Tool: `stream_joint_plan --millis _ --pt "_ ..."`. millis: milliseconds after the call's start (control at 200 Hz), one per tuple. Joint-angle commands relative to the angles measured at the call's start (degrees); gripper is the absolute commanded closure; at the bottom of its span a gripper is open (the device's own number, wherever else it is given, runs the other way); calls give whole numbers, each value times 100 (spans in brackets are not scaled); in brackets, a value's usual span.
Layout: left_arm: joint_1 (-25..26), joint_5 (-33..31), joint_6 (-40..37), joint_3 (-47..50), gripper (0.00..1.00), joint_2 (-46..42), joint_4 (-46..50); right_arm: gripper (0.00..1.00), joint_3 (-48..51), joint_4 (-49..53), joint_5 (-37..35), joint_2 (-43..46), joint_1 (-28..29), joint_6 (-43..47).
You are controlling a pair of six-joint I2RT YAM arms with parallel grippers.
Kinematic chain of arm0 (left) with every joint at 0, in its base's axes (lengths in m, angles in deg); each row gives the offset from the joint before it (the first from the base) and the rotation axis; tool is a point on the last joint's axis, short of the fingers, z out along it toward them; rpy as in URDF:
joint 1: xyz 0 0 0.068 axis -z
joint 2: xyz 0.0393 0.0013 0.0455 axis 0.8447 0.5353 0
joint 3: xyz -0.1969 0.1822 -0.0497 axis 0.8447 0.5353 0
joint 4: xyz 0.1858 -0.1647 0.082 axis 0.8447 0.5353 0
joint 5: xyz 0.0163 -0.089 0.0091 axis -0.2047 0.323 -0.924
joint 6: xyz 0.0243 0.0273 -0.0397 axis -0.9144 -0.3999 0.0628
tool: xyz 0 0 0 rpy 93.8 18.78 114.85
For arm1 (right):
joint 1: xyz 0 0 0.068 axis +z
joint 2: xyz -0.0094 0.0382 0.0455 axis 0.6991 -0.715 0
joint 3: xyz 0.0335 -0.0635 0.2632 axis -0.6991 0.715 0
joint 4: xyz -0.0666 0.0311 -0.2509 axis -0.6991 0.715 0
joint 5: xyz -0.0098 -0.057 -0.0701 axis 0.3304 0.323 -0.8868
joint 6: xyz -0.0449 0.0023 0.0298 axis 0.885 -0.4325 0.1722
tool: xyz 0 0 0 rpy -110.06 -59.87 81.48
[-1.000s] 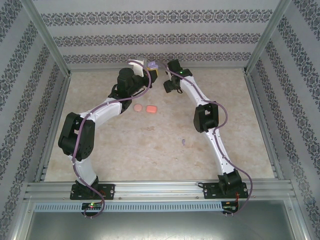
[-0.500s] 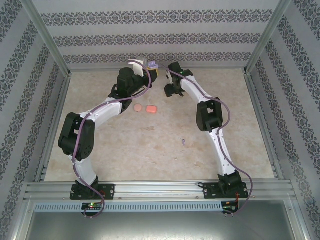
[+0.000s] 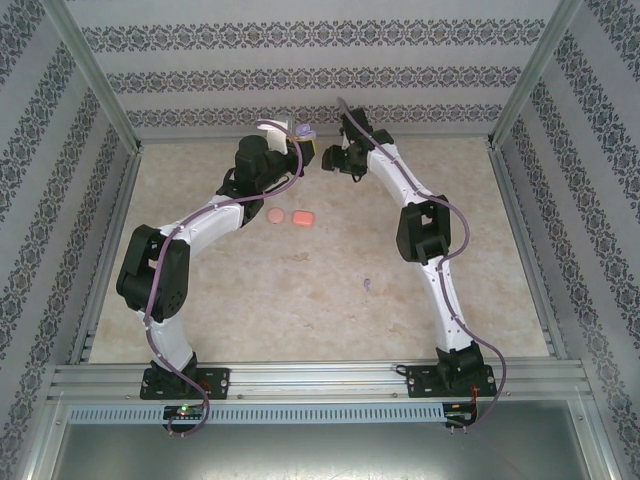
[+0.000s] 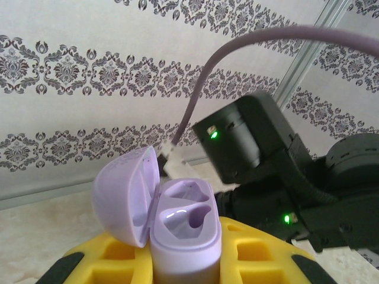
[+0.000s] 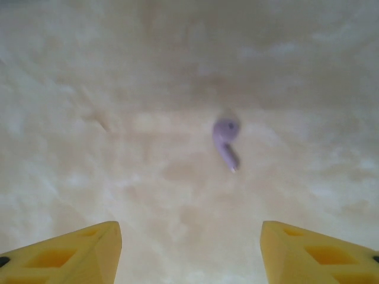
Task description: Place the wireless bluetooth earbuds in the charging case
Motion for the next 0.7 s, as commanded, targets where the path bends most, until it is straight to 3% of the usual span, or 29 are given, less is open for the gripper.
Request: stream_joint_plan --millis 0,360,699 --pt "22 -2 -58 -164 100 -183 -45 36 -244 -577 580 -398 -112 -1122" --pt "17 30 -149 -140 100 -249 -46 36 -564 -1991 1101 -1142 -174 -2535" --pt "-30 65 -171 -59 100 -250 -132 37 -334 -2103 968 -1073 -174 -2412"
